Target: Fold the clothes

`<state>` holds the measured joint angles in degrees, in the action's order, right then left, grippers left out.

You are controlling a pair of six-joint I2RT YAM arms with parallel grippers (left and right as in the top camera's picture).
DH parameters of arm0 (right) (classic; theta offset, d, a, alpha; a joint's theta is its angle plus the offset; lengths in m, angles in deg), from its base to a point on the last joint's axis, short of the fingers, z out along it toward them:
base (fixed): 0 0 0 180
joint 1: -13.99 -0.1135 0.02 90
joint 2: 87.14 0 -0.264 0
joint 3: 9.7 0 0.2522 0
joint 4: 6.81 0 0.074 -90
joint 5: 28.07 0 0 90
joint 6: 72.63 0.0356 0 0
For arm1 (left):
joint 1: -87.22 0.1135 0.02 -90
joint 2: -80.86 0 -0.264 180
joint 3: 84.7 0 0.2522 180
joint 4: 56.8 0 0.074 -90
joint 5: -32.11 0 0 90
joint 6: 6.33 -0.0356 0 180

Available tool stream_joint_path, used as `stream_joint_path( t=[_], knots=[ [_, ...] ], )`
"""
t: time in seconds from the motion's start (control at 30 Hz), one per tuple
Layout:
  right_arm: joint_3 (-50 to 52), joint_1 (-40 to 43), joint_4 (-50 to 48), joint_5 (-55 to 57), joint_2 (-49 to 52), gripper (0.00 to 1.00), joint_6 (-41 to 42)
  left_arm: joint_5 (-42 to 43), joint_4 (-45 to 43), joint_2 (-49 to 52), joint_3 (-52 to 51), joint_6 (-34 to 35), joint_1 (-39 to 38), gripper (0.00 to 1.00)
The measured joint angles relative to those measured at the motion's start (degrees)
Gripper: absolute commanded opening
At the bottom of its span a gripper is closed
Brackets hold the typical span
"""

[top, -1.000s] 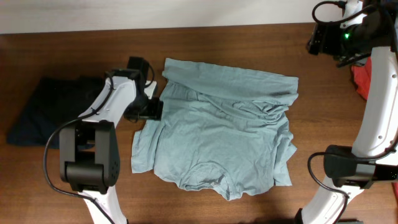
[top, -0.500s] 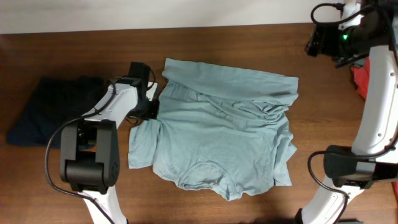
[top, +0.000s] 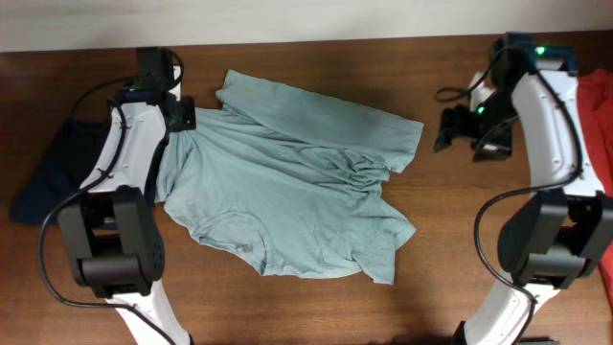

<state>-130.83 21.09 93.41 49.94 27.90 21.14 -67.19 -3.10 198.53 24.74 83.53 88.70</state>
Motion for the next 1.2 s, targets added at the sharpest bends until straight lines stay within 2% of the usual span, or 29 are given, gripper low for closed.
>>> stream_joint_path(
  t=[0.13, 0.27, 0.37, 0.4, 0.47, 0.5, 0.53, 0.57, 0.6, 0.7, 0.8, 0.9, 0.93, 1.1, 1.17, 1.2],
  knots=[
    [6.97, -4.22, -0.96, -2.84, 0.0, 0.79, -4.44, -0.04, -0.07, 0.0, 0.33, 0.02, -0.04, 0.01],
    [16.76, -11.5, -7.43, -3.98, 0.09, 0.78, -6.71, -0.24, -0.04, 0.0, 0.35, 0.02, -0.04, 0.05],
    [24.55, -16.41, -14.97, -4.07, 0.26, 0.77, -8.76, -0.2, -0.04, 0.0, 0.44, 0.02, -0.04, 0.11],
    [26.01, -17.44, -17.25, -3.76, 0.33, 0.75, -8.94, -0.22, -0.04, 0.0, 0.44, 0.09, -0.04, 0.17],
    [30.27, -20.26, -23.41, -1.68, 0.35, 0.73, -9.01, -0.26, 0.02, 0.0, 0.44, 0.26, -0.07, 0.21],
    [31.32, -21.2, -25.53, -0.39, 0.37, 0.59, -8.76, -0.31, 0.2, 0.0, 0.44, 0.39, -0.04, 0.29],
    [31.56, -21.59, -26.27, 0.2, 0.13, 0.5, -8.44, -0.42, 0.2, 0.0, 0.46, 0.39, -0.04, 0.37],
    [31.65, -21.81, -26.97, 0.61, 0.07, 0.39, -8.09, -0.39, 0.44, 0.0, 0.46, 0.63, -0.04, 0.41],
    [31.67, -21.84, -27.26, 0.96, 0.09, 0.32, -8.2, -0.42, 0.59, 0.0, 0.46, 0.44, -0.04, 0.45],
    [31.82, -21.84, -23.71, 1.7, 0.09, 0.25, -7.39, -0.42, 1.44, 0.0, 0.52, 0.66, -0.04, 0.54],
    [32.26, -21.84, -17.35, 1.55, 0.09, 0.27, -6.51, -0.39, 3.82, 0.0, 1.27, 0.44, -0.04, 0.6],
    [32.41, -22.6, -11.52, 0.17, 0.09, 0.4, -5.75, -0.09, 6.93, 0.0, 3.5, 0.37, -0.07, 0.65],
    [32.46, -23.06, -11.02, 0.02, 0.09, 0.42, -5.66, 0.63, 8.72, 0.0, 5.09, 0.24, -0.07, 0.65],
    [32.61, -27.8, -12.52, 1.88, -0.87, 0.56, -3.32, 6.49, 16.09, 0.0, 10.75, -0.24, -1.38, 0.65],
    [32.54, -27.67, -15.82, 6.36, -3.61, 0.65, -0.31, 9.31, 18.62, 0.0, 11.04, -0.72, -3.08, 0.64],
    [32.52, -27.21, -16.9, 7.5, -4.79, 0.73, 0.48, 10.23, 19.67, 0.0, 11.06, -0.92, -3.87, 0.64]
  ],
)
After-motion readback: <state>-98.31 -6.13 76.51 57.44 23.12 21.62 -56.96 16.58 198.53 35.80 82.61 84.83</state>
